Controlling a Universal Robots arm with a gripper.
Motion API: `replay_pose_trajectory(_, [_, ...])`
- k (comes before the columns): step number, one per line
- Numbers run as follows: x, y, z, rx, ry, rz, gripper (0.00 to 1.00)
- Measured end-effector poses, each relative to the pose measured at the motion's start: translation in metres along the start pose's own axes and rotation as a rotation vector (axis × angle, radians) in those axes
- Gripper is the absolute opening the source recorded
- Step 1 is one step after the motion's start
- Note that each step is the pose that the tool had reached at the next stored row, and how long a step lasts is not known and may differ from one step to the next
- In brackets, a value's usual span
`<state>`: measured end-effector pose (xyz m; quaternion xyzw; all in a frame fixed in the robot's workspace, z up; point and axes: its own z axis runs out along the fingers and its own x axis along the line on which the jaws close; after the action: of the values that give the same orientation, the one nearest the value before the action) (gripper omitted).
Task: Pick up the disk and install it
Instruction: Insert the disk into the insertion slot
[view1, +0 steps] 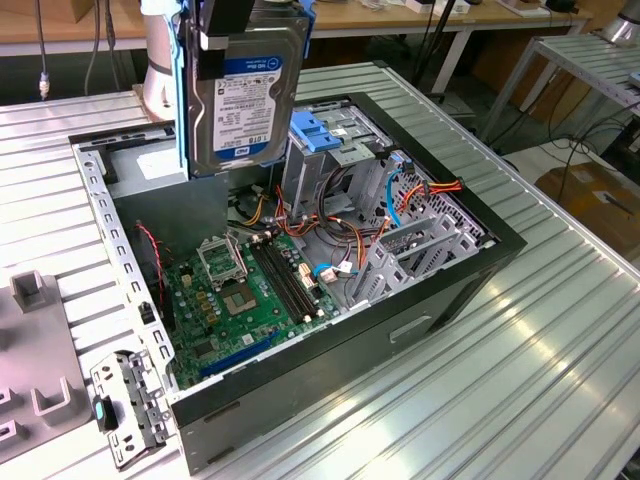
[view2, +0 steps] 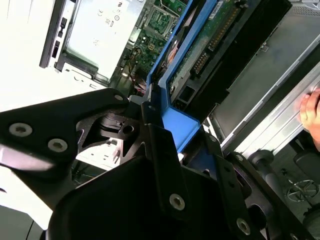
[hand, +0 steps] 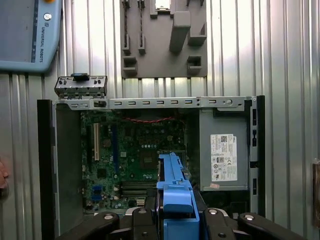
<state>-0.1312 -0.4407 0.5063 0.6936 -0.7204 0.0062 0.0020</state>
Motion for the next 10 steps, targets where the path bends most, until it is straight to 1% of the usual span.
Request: replay_pose_trajectory(10, [0.0013, -0.0001, 0.0, 0.0, 0.0001, 0.0, 0.37])
